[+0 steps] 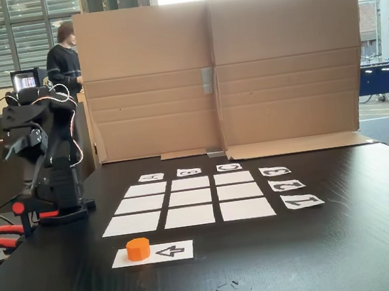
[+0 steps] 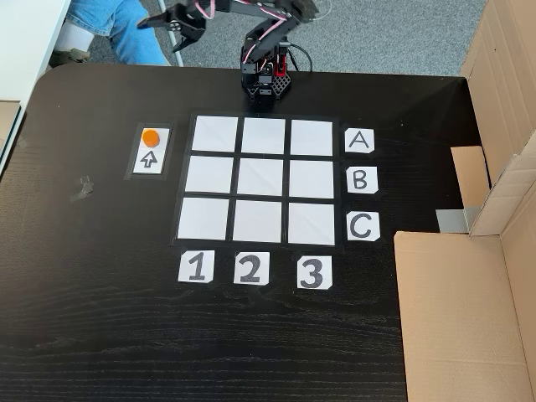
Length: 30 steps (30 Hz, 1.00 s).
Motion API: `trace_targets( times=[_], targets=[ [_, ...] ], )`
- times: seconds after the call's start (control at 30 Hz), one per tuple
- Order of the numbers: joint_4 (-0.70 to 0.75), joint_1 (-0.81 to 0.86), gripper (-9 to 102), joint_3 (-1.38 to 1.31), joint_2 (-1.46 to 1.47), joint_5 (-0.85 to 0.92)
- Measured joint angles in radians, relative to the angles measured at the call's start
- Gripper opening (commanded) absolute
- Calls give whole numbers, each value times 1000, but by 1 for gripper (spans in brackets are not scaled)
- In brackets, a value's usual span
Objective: Pick up the round, orange token and place it in the grid on square B2.
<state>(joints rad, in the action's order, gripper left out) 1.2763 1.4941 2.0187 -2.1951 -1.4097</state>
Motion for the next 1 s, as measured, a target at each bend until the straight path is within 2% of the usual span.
trace_targets(
  times=[0.27,0.43,1.0],
  targets=[
    [176,-49,52,-348,327,48],
    [253,-100,52,-486,462,143],
    [264,-281,52,-606,716,336]
  ],
)
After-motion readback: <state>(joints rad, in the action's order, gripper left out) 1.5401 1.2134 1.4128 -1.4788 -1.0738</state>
